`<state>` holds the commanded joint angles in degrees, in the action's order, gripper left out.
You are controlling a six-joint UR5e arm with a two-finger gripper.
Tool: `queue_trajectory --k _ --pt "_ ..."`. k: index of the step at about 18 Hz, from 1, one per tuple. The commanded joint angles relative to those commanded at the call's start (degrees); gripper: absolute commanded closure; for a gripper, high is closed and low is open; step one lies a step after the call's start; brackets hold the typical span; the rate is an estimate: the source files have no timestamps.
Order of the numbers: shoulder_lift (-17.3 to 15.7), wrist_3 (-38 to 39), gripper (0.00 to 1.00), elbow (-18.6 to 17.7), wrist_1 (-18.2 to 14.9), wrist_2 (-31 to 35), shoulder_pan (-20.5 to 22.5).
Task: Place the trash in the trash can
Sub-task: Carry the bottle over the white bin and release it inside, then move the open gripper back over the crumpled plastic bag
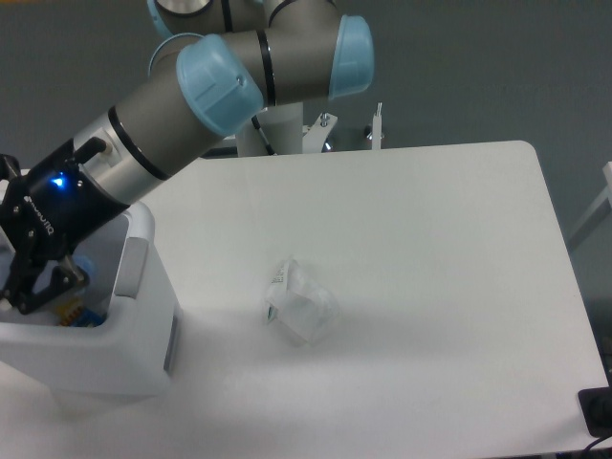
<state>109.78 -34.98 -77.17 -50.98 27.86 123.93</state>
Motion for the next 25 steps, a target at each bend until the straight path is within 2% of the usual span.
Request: queue_trajectory --k 4,10,14,16,18,22,25 --pt "0.0 0.2 0.00 0.6 -0.1 0.1 0.9" --pt "0.5 0.5 0.00 -0.1 -0.2 0.1 9.3" --pt "1.6 0.6 0.00 -2.2 -0.4 0.3 14.2" --pt "1.7 0.4 0.00 -4.9 -0.4 0.6 17.3" --pt "1.4 0.7 0.00 -8.1 -0.5 5.0 20.0" --pt "1.1 0.7 0.00 -12.9 -0.7 18.8 20.3" --pt "1.1 0.7 0.00 -15.3 -0.8 25.5 20.3"
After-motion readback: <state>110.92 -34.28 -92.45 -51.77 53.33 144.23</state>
